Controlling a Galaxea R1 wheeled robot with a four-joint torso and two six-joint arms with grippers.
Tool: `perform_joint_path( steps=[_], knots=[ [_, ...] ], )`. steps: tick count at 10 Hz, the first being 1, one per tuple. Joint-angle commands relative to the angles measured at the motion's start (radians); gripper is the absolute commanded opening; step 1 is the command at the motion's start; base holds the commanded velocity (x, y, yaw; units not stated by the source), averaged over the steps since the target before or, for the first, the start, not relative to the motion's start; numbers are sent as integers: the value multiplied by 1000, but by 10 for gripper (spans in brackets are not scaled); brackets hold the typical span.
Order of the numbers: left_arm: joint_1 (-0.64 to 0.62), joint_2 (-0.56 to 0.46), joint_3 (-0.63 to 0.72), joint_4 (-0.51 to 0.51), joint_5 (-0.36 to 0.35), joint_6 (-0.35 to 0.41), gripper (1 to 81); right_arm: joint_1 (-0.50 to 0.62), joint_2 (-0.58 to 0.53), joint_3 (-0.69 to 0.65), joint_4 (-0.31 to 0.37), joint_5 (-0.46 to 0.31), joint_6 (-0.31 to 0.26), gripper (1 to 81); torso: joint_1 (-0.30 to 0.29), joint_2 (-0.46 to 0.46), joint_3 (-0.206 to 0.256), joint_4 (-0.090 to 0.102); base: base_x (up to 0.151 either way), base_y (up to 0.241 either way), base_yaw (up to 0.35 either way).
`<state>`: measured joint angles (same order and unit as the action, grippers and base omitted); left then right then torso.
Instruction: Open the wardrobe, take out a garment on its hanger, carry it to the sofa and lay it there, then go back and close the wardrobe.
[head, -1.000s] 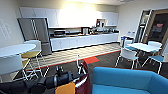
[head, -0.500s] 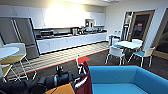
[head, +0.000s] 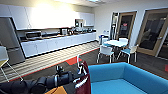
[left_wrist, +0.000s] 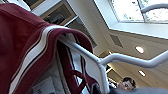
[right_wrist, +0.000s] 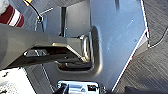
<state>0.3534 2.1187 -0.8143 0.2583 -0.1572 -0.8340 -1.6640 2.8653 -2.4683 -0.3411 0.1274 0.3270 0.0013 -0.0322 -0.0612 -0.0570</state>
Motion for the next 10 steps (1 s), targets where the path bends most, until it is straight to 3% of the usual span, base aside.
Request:
perform_joint_path(
  steps=[1,10],
  knots=[
    [-147,-15,46,44,-105,27,10,31,-4,-3,-3,-49,1,811,0,0,0,0,0,0,-295],
    [-144,-31,55,52,-105,26,10,25,7,-18,-4,-42,1,811,0,0,0,0,0,0,-300]
  ],
)
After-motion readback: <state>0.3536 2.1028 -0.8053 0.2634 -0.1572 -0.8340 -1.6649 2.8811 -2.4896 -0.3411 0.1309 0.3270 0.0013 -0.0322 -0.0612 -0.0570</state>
